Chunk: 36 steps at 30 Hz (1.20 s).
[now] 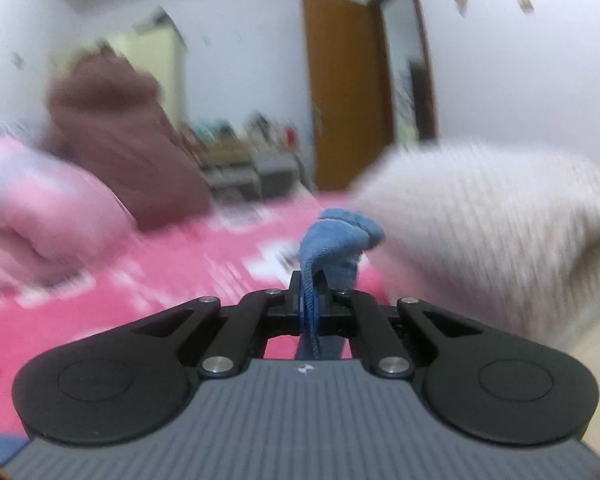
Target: Fold clothes
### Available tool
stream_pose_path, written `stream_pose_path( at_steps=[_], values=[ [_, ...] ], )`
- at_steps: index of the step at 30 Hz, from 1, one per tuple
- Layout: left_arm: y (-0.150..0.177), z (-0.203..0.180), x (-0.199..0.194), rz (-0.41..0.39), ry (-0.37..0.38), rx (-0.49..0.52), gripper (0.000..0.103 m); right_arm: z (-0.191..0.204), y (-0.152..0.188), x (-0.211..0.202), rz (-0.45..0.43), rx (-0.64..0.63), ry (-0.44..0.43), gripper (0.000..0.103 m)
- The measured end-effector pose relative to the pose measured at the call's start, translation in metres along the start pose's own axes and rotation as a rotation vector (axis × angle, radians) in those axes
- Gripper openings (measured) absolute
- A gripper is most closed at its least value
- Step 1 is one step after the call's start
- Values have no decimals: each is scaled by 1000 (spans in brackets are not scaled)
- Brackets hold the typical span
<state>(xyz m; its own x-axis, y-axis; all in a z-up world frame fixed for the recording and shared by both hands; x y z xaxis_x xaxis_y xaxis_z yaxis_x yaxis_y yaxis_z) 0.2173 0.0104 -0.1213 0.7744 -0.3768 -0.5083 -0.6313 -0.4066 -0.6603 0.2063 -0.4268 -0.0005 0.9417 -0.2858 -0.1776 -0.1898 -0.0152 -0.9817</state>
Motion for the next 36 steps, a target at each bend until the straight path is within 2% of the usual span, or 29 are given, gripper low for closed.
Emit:
stream_pose_path(
  at_steps=[2, 5, 10, 14, 19, 21, 22, 24, 26, 27, 28, 29, 32, 36],
  values=[
    [0, 0, 0, 0, 1, -2, 41, -7, 0, 3, 14, -7, 18, 2],
    [0, 1, 0, 0, 1, -4, 41, -37, 34, 28, 157, 34, 110, 2],
    [0, 1, 0, 0, -1, -1, 41, -61, 75, 49, 315, -83, 235, 2],
    [0, 1, 0, 0, -1, -1, 41, -47, 84, 57, 373, -247, 289, 3],
    [0, 0, 1, 0, -1, -1, 41, -42, 102, 66, 414, -321, 301, 4],
    [0, 0, 1, 0, -1, -1, 41, -38, 107, 68, 440, -351, 305, 8],
    [0, 0, 1, 0, -1, -1, 41, -36, 107, 68, 464, -364, 302, 13],
    [0, 0, 1, 0, -1, -1, 41, -29, 102, 57, 480, -367, 273, 30],
    [0, 0, 1, 0, -1, -1, 41, -21, 96, 42, 480, -362, 235, 57],
    [0, 0, 1, 0, -1, -1, 41, -16, 91, 34, 466, -371, 238, 63],
    [0, 0, 1, 0, -1, -1, 41, -12, 86, 23, 448, -385, 250, 78],
    [0, 0, 1, 0, -1, -1, 41, -9, 81, 14, 429, -395, 255, 84],
    [0, 0, 1, 0, -1, 0, 41, -3, 60, -9, 383, -400, 238, 84],
    [0, 0, 1, 0, -1, -1, 41, -6, 31, -6, 366, -329, 158, 83]
  ],
)
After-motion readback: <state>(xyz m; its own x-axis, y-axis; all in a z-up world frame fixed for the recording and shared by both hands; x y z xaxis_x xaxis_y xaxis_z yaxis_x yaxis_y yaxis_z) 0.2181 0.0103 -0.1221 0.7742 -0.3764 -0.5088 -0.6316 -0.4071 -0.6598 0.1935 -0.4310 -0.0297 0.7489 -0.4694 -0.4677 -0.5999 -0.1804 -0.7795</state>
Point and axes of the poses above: each gripper's, at about its wrist camera, not at the fingertips, and x roughly the way its jaws point, z to its left, y to its underside, the point moved 3 cm from there along x, roughly the way its jaws point, and after that the axes turned 10 degrees about -x, right-handed, at the moved point
